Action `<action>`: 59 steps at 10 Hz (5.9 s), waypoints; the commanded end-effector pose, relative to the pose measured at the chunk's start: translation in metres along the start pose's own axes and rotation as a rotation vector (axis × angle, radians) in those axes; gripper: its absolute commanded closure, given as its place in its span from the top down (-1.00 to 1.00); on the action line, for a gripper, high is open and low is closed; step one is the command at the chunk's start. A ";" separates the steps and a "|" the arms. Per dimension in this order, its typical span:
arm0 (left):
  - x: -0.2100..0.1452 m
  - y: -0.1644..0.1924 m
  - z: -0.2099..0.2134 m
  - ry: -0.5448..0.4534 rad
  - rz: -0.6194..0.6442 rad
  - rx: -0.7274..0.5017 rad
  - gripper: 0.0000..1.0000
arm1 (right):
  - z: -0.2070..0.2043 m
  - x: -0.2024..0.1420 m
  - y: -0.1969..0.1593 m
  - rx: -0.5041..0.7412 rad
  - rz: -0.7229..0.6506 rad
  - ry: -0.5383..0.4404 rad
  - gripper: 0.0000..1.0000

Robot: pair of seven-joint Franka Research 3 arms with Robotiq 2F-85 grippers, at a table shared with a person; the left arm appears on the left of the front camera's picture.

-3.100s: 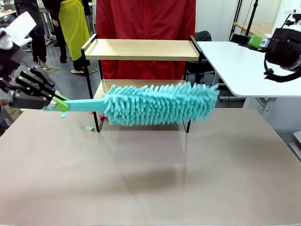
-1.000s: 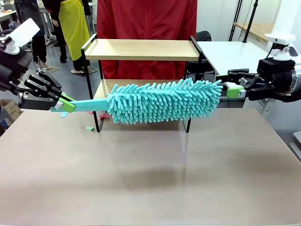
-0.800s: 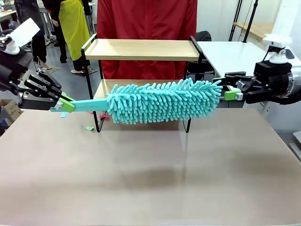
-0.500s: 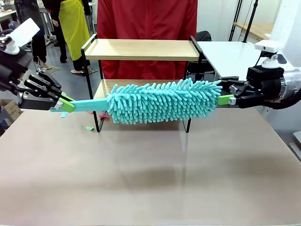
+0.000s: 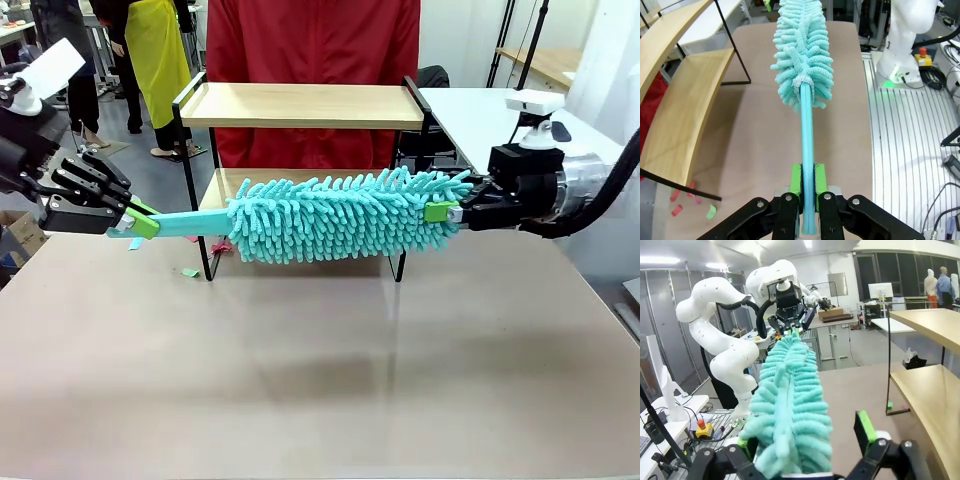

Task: Clean the shelf.
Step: Hand the Duster back to the human.

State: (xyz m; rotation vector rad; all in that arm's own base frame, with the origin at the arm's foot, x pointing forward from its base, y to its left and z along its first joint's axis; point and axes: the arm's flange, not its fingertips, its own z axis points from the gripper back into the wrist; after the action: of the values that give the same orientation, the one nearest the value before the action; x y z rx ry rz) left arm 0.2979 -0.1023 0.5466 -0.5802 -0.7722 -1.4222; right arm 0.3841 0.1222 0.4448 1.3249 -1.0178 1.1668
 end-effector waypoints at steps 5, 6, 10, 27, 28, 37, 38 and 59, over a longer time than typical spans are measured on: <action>0.003 0.001 0.000 -0.035 -0.005 0.001 -0.74 | -0.020 -0.012 -0.003 0.010 -0.005 0.003 1.00; 0.003 0.001 0.000 -0.035 -0.005 0.001 -0.74 | -0.020 -0.013 -0.002 0.011 -0.002 0.000 1.00; 0.003 0.001 0.000 -0.035 -0.005 0.001 -0.74 | -0.018 -0.017 -0.003 0.019 0.012 0.041 1.00; 0.000 0.001 0.002 -0.010 0.003 0.004 0.41 | -0.016 -0.011 -0.002 0.061 0.041 0.085 -1.00; 0.000 0.002 0.002 -0.018 0.005 0.006 1.00 | -0.016 -0.011 -0.002 0.061 0.041 0.085 -1.00; -0.076 0.005 0.087 -0.488 0.117 0.074 1.00 | -0.016 -0.011 -0.002 0.061 0.041 0.085 -1.00; -0.094 0.003 0.101 -0.536 0.128 0.117 1.00 | -0.016 -0.011 -0.002 0.061 0.041 0.085 -1.00; -0.107 0.007 0.127 -0.533 0.164 0.148 1.00 | 0.208 0.099 0.064 -1.205 0.203 -0.196 -0.67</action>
State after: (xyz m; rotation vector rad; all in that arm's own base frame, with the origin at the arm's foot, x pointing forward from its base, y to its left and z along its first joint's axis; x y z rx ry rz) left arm 0.2888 0.0653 0.5438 -0.8862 -1.1749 -1.0564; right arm 0.3572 -0.0980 0.5608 0.4355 -1.5973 0.4134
